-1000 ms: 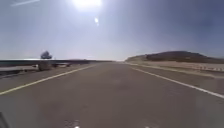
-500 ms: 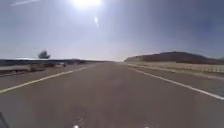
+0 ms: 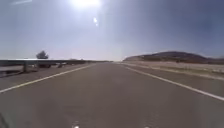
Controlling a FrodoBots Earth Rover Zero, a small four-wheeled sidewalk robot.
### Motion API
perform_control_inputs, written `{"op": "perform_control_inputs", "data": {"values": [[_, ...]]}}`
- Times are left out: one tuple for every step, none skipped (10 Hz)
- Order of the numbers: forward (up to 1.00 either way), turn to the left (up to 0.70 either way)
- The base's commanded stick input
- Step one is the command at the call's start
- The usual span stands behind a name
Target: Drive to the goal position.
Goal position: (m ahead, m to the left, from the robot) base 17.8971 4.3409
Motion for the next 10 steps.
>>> {"op": "perform_control_inputs", "data": {"values": [[1.0, 0.0], [1.0, 0.0], [1.0, 0.0], [1.0, 0.0], [1.0, 0.0], [1.0, 0.0], [1.0, 0.0], [1.0, 0.0], [1.0, 0.0], [1.0, 0.0]]}}
